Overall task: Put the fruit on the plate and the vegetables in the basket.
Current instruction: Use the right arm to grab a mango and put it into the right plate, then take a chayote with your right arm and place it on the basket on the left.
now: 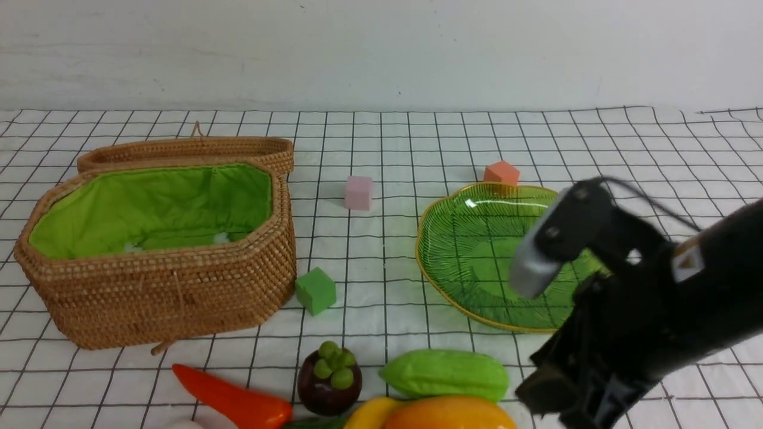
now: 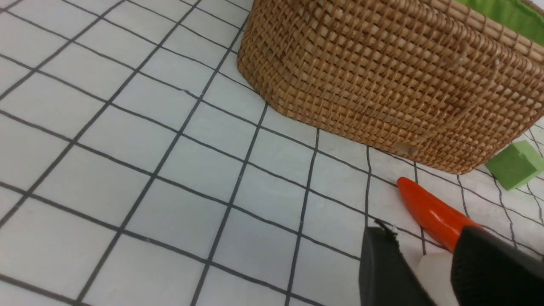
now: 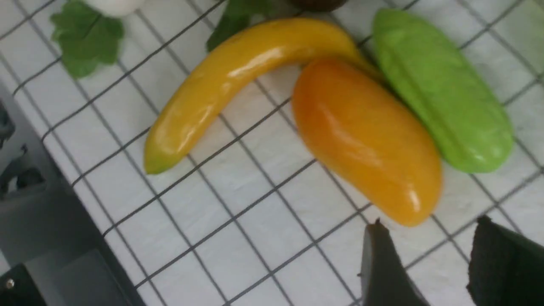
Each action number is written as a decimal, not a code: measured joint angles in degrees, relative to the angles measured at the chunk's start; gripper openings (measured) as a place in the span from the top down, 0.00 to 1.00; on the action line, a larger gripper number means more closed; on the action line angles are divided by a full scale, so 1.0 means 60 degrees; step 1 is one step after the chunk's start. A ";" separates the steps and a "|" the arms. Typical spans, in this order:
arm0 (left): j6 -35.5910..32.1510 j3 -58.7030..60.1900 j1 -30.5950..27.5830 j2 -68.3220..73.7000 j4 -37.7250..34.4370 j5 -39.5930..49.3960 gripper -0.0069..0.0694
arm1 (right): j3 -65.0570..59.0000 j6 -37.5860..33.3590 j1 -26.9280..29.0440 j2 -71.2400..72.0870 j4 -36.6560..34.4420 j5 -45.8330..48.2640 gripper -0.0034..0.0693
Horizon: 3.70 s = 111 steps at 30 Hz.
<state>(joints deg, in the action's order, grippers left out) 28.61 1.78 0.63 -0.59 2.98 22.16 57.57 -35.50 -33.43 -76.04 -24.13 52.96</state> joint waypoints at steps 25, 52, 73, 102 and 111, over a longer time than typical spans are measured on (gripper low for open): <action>0.0000 0.0000 0.0297 0.0000 0.0011 0.0000 0.60 | 0.1323 -0.2432 -0.1066 -0.3159 0.1221 -0.0287 0.10; 0.0000 0.0000 0.0297 0.0000 0.0020 0.0000 0.60 | 0.1648 -0.2960 -0.1510 -0.4283 0.1185 0.0678 0.17; 0.0000 0.0000 0.0297 0.0000 0.0020 0.0000 0.60 | 0.4568 0.0997 0.2709 -0.5442 0.1126 -0.2240 0.17; 0.0000 0.0000 0.0297 0.0000 0.0020 0.0000 0.60 | 0.4657 -0.2534 0.1269 -0.4526 0.1086 0.1374 0.06; 0.0000 0.0000 0.0297 0.0000 0.0020 0.0000 0.60 | 0.4657 -0.3045 -0.0308 -0.5642 0.1848 0.1353 0.08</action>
<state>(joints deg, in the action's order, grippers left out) 28.61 1.78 2.41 -0.59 3.10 22.16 85.51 -53.77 -35.28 -109.89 -13.04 61.08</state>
